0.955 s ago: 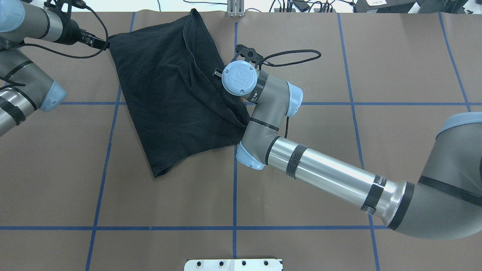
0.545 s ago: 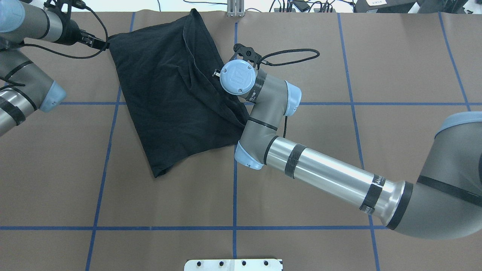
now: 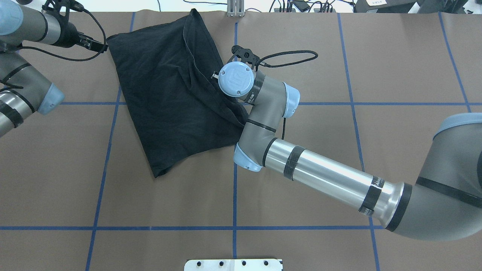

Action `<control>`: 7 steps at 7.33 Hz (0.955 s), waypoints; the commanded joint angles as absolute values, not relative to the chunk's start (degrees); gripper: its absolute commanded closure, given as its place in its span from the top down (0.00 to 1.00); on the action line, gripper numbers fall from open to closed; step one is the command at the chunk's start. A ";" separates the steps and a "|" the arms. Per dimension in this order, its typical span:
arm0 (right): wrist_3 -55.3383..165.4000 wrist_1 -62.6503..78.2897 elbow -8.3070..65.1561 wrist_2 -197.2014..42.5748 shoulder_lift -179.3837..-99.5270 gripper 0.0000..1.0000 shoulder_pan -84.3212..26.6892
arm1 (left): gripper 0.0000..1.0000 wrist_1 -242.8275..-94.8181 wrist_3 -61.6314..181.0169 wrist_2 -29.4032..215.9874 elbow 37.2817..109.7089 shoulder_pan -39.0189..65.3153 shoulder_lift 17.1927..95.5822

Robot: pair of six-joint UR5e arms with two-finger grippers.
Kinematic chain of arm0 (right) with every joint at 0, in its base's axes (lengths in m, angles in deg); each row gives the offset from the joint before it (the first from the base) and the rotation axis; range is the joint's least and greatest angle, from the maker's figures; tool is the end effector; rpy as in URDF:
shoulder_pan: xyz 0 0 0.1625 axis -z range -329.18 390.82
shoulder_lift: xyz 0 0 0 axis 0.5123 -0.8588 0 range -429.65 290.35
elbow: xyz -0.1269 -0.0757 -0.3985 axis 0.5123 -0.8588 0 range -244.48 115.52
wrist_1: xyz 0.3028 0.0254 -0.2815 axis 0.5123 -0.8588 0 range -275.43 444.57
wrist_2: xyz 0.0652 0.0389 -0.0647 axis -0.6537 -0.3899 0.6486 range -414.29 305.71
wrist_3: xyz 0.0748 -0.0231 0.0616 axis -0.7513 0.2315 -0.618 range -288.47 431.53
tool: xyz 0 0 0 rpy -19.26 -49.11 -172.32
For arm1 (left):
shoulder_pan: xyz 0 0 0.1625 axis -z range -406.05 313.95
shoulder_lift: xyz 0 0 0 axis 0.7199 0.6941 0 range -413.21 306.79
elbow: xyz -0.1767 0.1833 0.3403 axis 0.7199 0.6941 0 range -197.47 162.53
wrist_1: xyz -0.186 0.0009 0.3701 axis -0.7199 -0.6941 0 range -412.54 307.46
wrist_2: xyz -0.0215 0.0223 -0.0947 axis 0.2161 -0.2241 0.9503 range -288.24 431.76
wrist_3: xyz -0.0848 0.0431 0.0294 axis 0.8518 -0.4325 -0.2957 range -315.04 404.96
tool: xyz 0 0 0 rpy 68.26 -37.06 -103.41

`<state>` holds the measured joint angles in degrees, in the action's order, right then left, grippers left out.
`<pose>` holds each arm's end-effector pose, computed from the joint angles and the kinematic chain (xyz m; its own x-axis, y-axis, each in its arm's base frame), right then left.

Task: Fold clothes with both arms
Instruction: 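Pull the shirt edge with the right gripper toward the robot to straighten it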

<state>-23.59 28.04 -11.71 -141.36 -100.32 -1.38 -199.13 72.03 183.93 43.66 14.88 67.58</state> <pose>-0.6603 -0.5793 0.2057 0.4257 0.3735 0.8242 -0.6082 0.7925 -0.0449 0.2760 -0.6934 0.4777 0.6971 0.4434 -0.5635 0.0711 0.7393 0.6697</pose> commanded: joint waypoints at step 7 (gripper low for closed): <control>-23.57 26.30 21.34 -139.64 -125.69 0.00 3.39 | 1.00 -199.23 74.41 184.00 45.10 14.60 67.38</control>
<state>-23.60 26.91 14.77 -140.38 -119.84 2.24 -199.20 74.22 183.99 44.85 14.60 67.42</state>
